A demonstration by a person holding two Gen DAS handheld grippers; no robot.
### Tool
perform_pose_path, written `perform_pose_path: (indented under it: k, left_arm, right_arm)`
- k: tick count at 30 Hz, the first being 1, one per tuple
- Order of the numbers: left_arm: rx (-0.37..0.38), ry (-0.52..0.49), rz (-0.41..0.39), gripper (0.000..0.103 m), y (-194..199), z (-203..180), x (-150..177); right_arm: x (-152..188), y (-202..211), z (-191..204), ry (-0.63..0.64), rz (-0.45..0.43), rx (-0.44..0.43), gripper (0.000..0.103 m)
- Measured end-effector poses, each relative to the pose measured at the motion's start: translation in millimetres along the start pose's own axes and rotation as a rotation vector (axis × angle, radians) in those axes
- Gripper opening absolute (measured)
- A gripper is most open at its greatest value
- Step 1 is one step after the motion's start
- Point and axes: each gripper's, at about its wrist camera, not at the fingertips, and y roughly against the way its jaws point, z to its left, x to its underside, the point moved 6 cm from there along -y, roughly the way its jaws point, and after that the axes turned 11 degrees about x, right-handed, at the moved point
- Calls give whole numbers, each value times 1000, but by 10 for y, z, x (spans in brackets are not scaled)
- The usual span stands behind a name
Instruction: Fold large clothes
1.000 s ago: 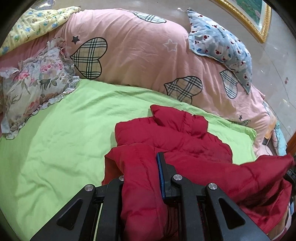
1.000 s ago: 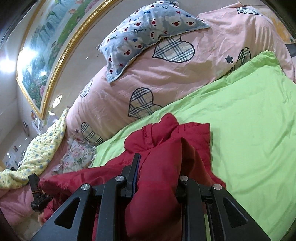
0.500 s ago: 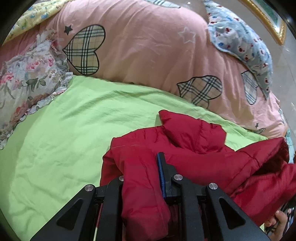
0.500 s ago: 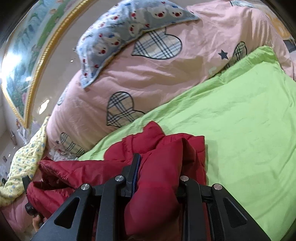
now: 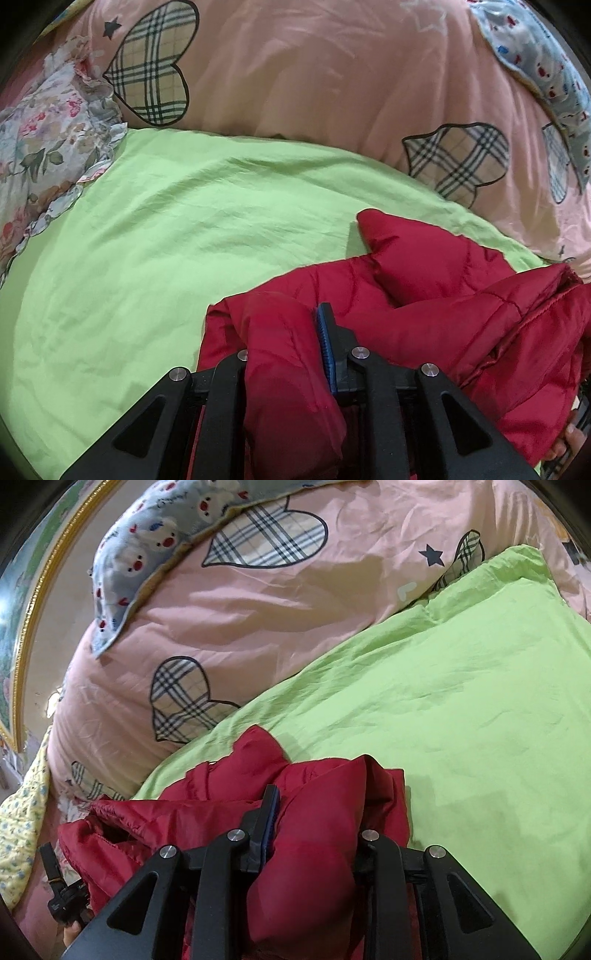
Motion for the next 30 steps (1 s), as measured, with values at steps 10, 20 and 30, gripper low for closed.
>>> perform_pose_path:
  k: [10, 20, 30]
  left_arm:
    - [-7, 17, -11, 21, -392, 72, -79]
    - [-21, -3, -66, 61, 253, 114, -1]
    - [129, -124, -97, 62, 980, -464, 480]
  right_arm:
    - [-26, -422, -44, 3, 24, 65, 26]
    - [-44, -596, -60, -34, 41, 73, 26]
    - [-55, -602, -48, -32, 35, 91, 27]
